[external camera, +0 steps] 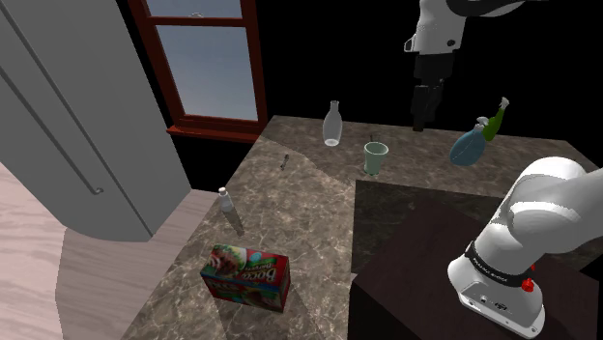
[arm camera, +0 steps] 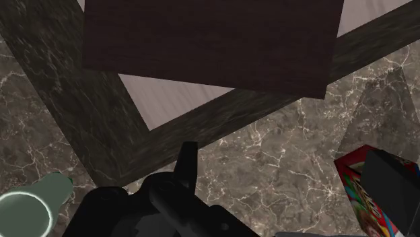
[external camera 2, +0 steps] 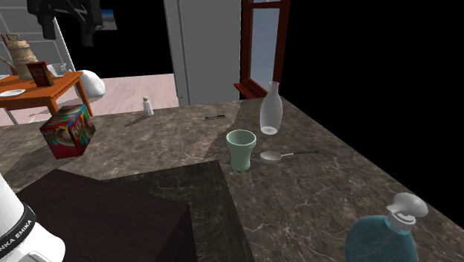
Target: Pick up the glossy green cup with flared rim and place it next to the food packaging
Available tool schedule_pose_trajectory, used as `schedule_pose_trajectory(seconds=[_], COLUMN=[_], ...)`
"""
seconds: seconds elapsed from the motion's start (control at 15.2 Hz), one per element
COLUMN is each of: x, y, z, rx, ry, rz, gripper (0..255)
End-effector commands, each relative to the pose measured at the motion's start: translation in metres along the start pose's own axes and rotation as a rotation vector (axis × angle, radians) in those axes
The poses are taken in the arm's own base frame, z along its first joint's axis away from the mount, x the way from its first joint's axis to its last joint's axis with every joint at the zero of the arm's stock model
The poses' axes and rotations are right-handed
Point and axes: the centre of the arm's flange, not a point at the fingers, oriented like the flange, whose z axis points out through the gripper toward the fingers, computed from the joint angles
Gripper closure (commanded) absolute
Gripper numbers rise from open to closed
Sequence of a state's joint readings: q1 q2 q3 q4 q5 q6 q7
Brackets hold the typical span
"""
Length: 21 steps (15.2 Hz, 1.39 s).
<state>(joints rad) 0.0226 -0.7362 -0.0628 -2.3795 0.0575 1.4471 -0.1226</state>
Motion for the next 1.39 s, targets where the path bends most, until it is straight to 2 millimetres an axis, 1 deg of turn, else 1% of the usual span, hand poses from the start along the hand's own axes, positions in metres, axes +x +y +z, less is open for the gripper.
schedule_pose_trajectory(seconds=[0.0,0.66,1.32], x=[0.000,0.064,0.131], y=[0.000,0.074,0.152], z=[0.000,0.075,0.144], rx=[0.000,-0.060,-0.119], ry=[0.000,0.038,0.076], rz=[0.000,0.006,0.012], gripper=[0,0,0])
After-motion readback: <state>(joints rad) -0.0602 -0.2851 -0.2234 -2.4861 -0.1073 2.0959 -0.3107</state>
